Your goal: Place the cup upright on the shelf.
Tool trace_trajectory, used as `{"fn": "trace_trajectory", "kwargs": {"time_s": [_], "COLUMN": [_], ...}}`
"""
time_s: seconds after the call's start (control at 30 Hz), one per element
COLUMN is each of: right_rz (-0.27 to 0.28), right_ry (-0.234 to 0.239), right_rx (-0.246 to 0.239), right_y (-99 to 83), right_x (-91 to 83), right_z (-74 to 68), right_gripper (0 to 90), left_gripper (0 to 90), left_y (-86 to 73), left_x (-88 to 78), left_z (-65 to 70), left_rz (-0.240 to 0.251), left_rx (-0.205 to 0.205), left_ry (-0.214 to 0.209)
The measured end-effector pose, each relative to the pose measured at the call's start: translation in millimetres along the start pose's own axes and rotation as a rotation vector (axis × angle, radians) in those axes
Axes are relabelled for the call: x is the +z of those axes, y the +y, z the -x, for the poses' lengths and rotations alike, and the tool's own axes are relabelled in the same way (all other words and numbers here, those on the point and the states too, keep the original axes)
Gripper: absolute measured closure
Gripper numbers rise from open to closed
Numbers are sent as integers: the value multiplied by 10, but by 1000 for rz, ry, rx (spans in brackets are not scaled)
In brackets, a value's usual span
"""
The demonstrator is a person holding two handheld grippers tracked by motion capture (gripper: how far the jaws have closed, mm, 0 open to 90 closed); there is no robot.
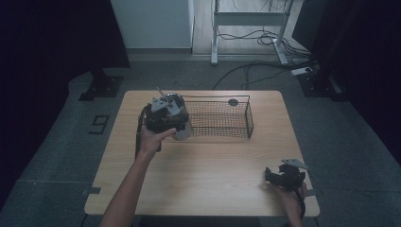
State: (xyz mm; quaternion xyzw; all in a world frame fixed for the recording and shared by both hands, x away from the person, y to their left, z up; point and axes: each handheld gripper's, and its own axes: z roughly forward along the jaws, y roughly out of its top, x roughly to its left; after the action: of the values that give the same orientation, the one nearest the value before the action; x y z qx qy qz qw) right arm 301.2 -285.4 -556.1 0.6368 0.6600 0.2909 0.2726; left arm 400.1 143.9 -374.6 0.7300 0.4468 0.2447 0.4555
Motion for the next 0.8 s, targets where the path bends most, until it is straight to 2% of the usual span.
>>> {"fn": "trace_trajectory", "kwargs": {"time_s": [0.33,0.53,0.8], "right_rz": [0,1,1], "right_ry": [1,1,1], "right_rx": [-1,-1,-2], "right_y": [0,0,0], "right_x": [0,0,0], "right_z": [0,0,0], "right_gripper": [74,76,76], "left_gripper": [43,43,42], "left_y": [83,115,214], "left_x": [106,156,206], "left_z": [57,71,79], "left_rz": [0,-2,4], "left_rx": [7,-6,-8], "left_ry": [1,-14,-7]}}
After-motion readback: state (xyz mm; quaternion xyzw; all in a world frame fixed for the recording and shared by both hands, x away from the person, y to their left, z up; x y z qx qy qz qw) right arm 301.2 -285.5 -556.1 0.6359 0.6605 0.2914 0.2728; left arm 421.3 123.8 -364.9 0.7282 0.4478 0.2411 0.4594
